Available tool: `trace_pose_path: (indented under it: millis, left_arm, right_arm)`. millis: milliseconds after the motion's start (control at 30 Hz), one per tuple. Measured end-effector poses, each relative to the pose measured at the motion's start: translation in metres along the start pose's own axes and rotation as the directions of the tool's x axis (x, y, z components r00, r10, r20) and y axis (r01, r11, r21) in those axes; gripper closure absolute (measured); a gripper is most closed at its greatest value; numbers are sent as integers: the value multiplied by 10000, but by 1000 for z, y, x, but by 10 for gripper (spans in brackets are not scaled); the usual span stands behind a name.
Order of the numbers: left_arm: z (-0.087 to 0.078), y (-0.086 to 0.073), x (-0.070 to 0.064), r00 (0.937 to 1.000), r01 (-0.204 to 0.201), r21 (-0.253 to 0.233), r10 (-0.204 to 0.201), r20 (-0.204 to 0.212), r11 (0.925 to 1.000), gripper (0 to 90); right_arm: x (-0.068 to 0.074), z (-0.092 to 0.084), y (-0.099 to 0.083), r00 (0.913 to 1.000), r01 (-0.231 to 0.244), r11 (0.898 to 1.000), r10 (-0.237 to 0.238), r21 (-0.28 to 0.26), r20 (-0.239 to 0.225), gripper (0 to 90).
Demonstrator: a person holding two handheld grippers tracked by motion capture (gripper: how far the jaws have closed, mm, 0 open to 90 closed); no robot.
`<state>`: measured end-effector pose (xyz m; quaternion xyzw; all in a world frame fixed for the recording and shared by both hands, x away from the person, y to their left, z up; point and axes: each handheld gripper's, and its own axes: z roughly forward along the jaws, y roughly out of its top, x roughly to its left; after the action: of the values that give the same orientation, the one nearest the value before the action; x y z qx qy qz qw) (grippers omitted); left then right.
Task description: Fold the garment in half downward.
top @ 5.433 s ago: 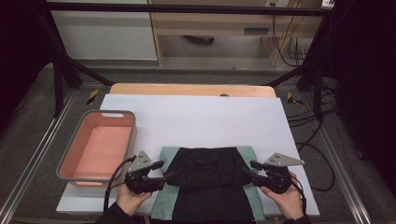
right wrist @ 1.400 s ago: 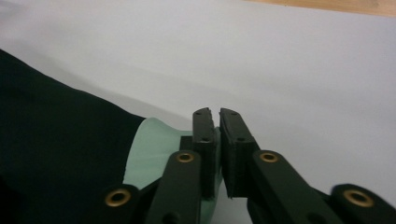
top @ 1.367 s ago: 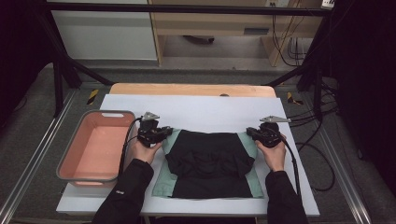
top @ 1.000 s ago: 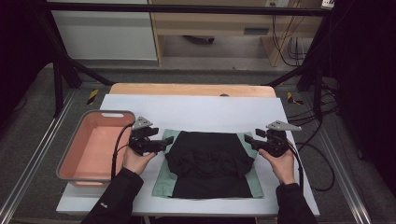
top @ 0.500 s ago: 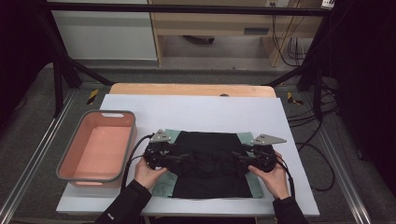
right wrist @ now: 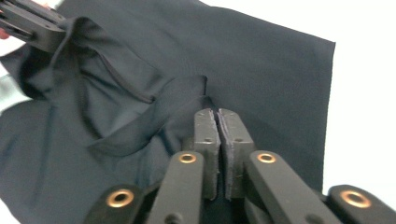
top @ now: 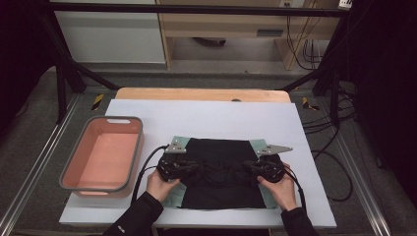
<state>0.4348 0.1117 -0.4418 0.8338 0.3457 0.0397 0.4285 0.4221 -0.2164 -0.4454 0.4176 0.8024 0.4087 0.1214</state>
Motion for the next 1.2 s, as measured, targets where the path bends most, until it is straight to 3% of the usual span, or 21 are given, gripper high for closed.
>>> trace_pose_path:
  millis: [67,300,333,433,500,633,767,933,1033,1133,1200]
  left_arm:
    - [-5,-1,-4,9999,-111,-15,111,78,9999,840]
    - [-25,-18,-29,9943,-997,-27,997,371,9950,840]
    - [-28,-24,-33,9916,-1230,47,1227,402,9924,837]
    - [-34,-39,-41,9879,-1399,287,1376,718,9897,808]
    - [-37,-47,-44,9879,-1453,401,1427,613,9886,741]
    - [-48,-52,-37,9941,-1080,138,1081,-72,9941,500]
    - [-51,-56,-23,9984,-259,-20,258,-507,9997,409]
    - [-40,-61,-12,9946,363,221,-340,-981,9991,421]
    - [-35,-65,-7,9949,761,178,-747,-672,9969,520]
    - [-30,-67,-7,9955,809,370,-789,-517,9960,618]
    - [-28,-68,-9,9962,739,476,-715,-493,9961,661]
  right_arm:
    - [1,-8,0,9997,-143,9999,142,-76,-214,884]
    - [14,-35,-23,9981,337,9984,-361,-461,-502,874]
    - [15,-37,-27,9978,377,9983,-400,-445,-522,872]
    - [19,-43,-43,9968,458,9987,-470,-206,-643,854]
    - [20,-46,-51,9969,369,9993,-365,57,-703,803]
    - [16,-58,-54,9977,45,9994,-68,-345,-671,690]
    - [12,-67,-51,9989,-189,9957,150,-904,-436,620]
    - [11,-65,-52,9992,-359,9953,341,-902,-212,539]
    - [10,-63,-52,9985,-546,9944,536,-910,-125,504]
    - [9,-65,-52,9971,-750,9898,728,-1212,-226,495]
    - [10,-62,-52,9964,-844,9901,824,-1122,-221,486]
